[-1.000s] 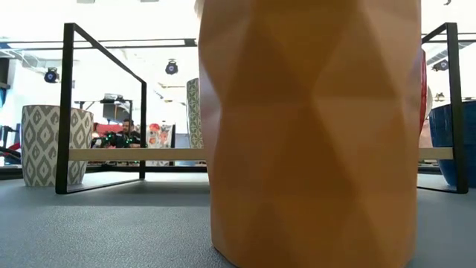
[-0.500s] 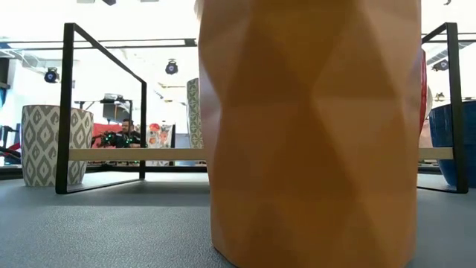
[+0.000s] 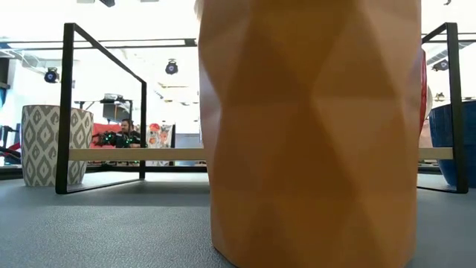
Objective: Place coffee mugs
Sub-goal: Put the blue gray patterned mug on the shelf
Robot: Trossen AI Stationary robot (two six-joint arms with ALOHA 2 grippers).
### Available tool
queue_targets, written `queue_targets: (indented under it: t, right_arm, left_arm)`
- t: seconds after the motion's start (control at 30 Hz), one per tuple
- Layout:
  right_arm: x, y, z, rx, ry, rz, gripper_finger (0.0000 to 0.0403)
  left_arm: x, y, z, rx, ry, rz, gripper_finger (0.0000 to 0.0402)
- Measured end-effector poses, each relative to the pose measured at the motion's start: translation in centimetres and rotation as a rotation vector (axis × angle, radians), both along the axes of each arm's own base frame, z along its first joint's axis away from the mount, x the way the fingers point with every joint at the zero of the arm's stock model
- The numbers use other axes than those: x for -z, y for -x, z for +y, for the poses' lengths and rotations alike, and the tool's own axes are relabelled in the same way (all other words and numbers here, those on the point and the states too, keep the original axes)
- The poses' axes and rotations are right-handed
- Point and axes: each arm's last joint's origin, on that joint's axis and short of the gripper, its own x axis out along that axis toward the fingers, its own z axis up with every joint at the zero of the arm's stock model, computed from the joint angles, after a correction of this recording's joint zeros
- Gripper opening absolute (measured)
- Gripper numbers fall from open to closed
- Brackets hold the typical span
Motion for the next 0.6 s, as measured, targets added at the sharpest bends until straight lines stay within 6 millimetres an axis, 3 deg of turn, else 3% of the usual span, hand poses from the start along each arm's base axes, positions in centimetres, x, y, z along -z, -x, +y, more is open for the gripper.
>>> queue_targets:
  t: [0.27,0.6]
  right_arm:
    - [-0.7,0.7,0.0,-0.008,0.01,0.116,0.0022]
    - [-3.9,2.0,-0.1,-0.055,0.06,0.308,0.0024]
  left_arm:
    - [0.0,0.0,0.0,-0.005,-0.013,-0.007,0.0048]
    - [0.0,0.0,0.1,-0.01,-0.025,-0.014,0.0048]
